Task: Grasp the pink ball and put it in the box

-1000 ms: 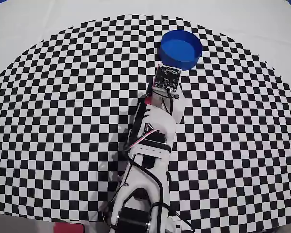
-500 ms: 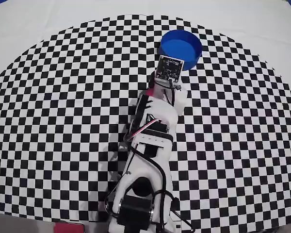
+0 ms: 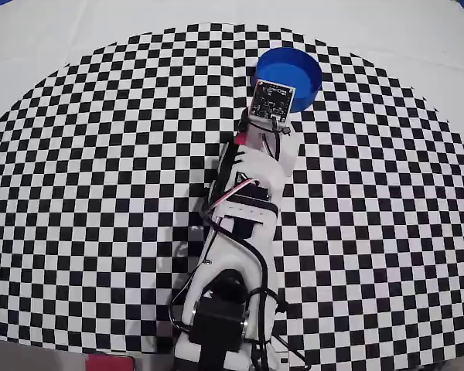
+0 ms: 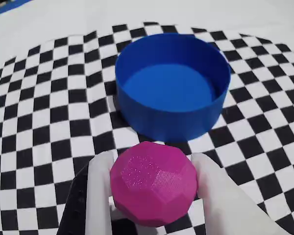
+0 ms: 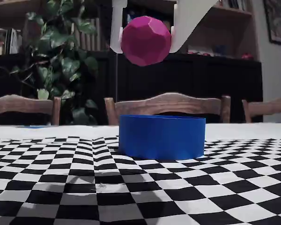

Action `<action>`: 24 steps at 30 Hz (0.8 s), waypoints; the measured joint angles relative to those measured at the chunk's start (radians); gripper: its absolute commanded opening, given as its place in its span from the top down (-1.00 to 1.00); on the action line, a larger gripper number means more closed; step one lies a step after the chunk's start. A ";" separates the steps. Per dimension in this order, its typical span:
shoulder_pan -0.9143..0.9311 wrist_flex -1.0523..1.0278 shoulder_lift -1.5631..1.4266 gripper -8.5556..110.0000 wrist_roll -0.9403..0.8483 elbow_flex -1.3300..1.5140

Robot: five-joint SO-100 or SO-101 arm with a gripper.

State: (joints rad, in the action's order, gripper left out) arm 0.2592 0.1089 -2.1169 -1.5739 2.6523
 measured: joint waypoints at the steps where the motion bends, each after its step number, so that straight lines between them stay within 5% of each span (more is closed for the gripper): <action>1: 0.000 0.000 0.008 0.85 0.000 -0.006; 24: 0.003 0.021 0.250 0.85 0.000 -0.216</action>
State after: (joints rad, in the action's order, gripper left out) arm 0.2623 0.1304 -1.8669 -1.5739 2.4360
